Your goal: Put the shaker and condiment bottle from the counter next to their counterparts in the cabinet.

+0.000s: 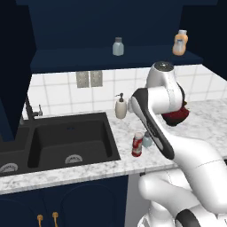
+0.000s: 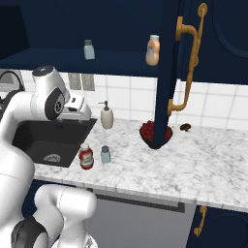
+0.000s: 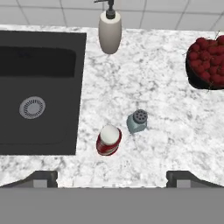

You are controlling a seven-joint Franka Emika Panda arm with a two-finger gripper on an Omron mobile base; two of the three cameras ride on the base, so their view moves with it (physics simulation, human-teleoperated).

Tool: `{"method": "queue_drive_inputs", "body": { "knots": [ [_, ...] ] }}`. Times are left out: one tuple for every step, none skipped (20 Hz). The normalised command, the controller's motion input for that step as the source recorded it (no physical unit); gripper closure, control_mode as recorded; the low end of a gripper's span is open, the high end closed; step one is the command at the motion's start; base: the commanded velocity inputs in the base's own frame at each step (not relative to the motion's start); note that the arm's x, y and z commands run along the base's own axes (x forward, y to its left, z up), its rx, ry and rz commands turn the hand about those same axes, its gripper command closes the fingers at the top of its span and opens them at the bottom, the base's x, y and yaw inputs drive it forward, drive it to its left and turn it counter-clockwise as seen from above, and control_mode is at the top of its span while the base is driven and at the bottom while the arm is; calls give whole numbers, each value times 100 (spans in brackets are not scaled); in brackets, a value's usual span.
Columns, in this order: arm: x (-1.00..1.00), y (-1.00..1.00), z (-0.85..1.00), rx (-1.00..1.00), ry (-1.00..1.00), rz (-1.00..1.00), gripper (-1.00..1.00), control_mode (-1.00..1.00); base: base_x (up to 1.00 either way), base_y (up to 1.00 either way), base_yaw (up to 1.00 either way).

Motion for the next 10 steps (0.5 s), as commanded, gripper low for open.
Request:
{"method": "queue_drive_inputs", "body": {
  "knots": [
    [-4,12,-14,0,-10,-16,-100,-100,0,0,0],
    [0,8,-13,0,-9,-19,-100,-100,0,0,0],
    [0,9,-12,0,-5,-22,-100,-100,0,0,0],
    [0,3,-11,2,-4,-22,-100,-100,0,0,0],
    [0,5,-12,1,-2,-22,-100,-100,0,0,0],
    [0,9,-11,0,0,-22,-100,-100,0,0,0],
    [0,9,-11,1,-1,-22,-100,-100,0,0,0],
    [0,9,-11,3,0,-22,-100,-100,0,0,0],
    [0,4,-11,7,0,-23,-100,-100,0,0,0],
    [0,4,-11,8,0,-23,-100,-100,0,0,0]
  ]
}}
